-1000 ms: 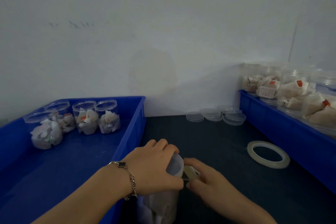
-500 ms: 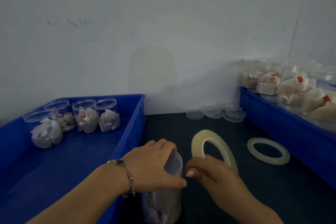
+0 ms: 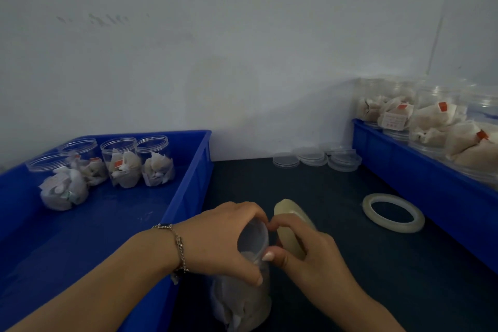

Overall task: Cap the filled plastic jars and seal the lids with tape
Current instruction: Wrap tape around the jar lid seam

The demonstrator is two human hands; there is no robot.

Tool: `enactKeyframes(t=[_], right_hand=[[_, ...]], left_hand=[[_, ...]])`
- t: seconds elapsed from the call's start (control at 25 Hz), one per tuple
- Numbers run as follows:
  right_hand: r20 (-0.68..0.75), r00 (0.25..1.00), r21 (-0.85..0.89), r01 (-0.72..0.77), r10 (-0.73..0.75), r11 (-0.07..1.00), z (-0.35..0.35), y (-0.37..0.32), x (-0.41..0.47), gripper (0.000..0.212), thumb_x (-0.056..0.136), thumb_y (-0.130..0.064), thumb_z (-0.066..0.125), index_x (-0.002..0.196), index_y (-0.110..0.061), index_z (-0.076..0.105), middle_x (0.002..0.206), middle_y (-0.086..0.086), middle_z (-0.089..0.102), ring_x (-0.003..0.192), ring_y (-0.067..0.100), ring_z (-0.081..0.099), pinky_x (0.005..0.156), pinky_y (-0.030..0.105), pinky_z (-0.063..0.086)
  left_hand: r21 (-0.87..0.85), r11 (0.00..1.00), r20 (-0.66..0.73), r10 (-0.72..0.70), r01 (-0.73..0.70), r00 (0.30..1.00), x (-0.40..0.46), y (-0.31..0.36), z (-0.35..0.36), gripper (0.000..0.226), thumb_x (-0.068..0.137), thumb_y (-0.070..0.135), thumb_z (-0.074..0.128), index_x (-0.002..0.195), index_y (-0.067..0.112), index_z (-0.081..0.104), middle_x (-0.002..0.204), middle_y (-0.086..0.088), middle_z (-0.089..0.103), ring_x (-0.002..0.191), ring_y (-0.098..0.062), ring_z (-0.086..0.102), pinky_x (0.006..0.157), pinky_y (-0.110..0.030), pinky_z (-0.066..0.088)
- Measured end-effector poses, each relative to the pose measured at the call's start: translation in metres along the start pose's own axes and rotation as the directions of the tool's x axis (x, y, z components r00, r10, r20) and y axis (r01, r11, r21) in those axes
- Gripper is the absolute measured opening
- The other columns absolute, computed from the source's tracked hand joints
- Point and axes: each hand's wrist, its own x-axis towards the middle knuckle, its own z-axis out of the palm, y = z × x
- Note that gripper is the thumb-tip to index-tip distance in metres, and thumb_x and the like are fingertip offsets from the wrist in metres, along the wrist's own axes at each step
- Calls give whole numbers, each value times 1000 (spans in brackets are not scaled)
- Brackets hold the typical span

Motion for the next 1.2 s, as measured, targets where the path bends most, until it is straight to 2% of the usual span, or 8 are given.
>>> enactKeyframes(t=[0.2, 0.32, 0.48, 0.68, 0.8, 0.92, 1.08, 1.2], right_hand=[[-85, 995, 35, -58, 61, 998, 0, 1, 2, 42, 62, -75, 49, 97, -53, 50, 93, -27, 59, 83, -4, 59, 63, 13, 45], [-11, 997, 93, -79, 80, 993, -4, 1, 0, 28, 76, -57, 61, 101, -53, 51, 91, -20, 62, 85, -1, 61, 66, 15, 50], [76, 997, 44, -34, 31, 998, -10, 1, -1, 37, 85, -10, 63, 103, -41, 54, 94, -13, 61, 92, 1, 59, 73, 14, 50], [138, 990, -35, -18, 22, 999, -26, -13, 1, 29, 72, -43, 70, 99, -42, 57, 93, -23, 62, 85, 3, 62, 71, 19, 49], [179, 984, 141, -49, 23, 989, -32, -20, 0, 33, 66, -44, 71, 96, -32, 62, 81, -26, 62, 69, -6, 60, 59, 9, 44], [190, 982, 192, -40, 3, 981, -29, -22, -3, 28, 72, -40, 64, 96, -24, 62, 75, -26, 59, 62, -8, 56, 52, 6, 40], [173, 985, 209, -59, 23, 976, -27, -20, -2, 14, 83, -29, 65, 96, -24, 61, 81, -24, 60, 64, -6, 56, 54, 9, 43], [107, 993, 187, -62, 43, 980, -22, -21, -1, 22, 75, -45, 63, 92, -32, 59, 81, -23, 61, 66, -6, 57, 55, 7, 42]], left_hand=[[295, 940, -137, -137, 172, 981, -3, 4, 6, 89, 63, 89, 39, 137, 51, 10, 143, 20, 11, 132, -10, 14, 111, -42, 21], [410, 887, -162, -157, 211, 974, -6, 10, 6, 94, 52, 96, 19, 137, 58, 6, 114, 8, 33, 100, -10, 39, 77, -28, 41], [353, 926, -103, -105, 135, 989, -6, 6, -1, 81, 70, 77, 45, 141, 52, 15, 108, 9, 39, 90, -7, 43, 73, -23, 42], [218, 975, -30, -38, 44, 999, -8, 5, -12, 67, 65, 69, 65, 125, 57, 38, 107, 17, 43, 96, -2, 44, 79, -18, 41], [4, 1000, 96, -27, 27, 995, -10, 8, -15, 49, 61, 68, 62, 107, 62, 48, 101, 27, 56, 91, 8, 54, 68, -8, 40], [-147, 989, 152, 34, -12, 988, -11, 7, -14, 48, 67, 52, 60, 115, 49, 55, 94, 30, 62, 82, 10, 60, 68, -6, 43], [-168, 985, 110, 46, -27, 993, -12, 10, -13, 45, 65, 47, 61, 110, 50, 53, 98, 23, 62, 86, 7, 58, 69, -8, 47], [-96, 995, 70, -5, 12, 997, -12, 14, -12, 44, 59, 48, 60, 100, 53, 46, 106, 19, 53, 92, 2, 53, 72, -13, 47]])
